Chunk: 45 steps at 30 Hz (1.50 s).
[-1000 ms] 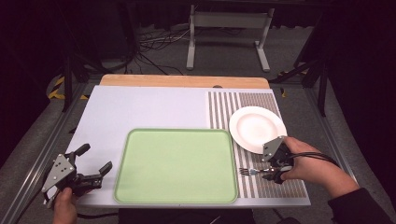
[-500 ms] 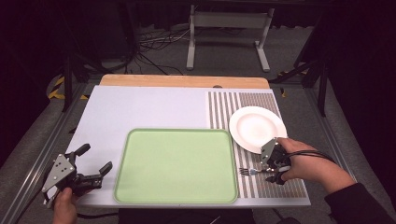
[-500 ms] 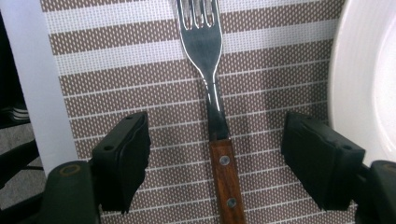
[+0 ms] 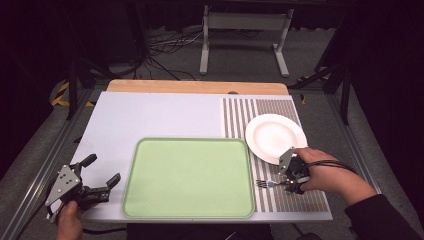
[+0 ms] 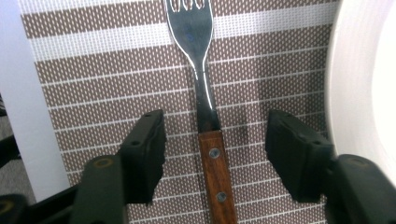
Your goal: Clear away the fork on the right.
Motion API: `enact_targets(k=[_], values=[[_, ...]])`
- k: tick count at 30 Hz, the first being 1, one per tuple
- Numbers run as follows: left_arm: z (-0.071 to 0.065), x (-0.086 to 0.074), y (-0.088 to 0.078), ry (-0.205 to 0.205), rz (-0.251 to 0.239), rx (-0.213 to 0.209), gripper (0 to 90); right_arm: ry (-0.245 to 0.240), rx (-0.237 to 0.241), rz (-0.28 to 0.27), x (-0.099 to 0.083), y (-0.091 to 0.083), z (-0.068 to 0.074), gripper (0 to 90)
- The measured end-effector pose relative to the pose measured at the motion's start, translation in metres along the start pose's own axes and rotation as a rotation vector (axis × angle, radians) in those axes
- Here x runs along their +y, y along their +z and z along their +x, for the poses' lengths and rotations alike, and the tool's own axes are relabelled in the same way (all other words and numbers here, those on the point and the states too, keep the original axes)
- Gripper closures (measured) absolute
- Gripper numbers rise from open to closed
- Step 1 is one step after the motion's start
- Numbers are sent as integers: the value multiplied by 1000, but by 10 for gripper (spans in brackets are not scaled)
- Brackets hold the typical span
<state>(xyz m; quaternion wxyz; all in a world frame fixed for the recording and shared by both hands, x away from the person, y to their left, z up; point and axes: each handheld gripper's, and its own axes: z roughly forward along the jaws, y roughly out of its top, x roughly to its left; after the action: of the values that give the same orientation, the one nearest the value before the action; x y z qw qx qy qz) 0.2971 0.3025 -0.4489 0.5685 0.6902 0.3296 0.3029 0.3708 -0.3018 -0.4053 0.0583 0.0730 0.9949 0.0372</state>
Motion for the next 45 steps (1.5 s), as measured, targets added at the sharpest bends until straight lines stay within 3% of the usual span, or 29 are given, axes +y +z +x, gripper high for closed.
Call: enact_targets(k=[13,21,34,45], values=[[0,0,0,-2,-1,-3,7,-52,46,111,2,4,-4,658],[0,0,0,-2,2,-5,7,-89,53,145,1,8,-6,761],[0,0,0,-2,3,-3,7,-147,49,149,3,8,-4,779],[0,0,0,-3,4,-3,7,-144,23,122,5,-6,-2,781]])
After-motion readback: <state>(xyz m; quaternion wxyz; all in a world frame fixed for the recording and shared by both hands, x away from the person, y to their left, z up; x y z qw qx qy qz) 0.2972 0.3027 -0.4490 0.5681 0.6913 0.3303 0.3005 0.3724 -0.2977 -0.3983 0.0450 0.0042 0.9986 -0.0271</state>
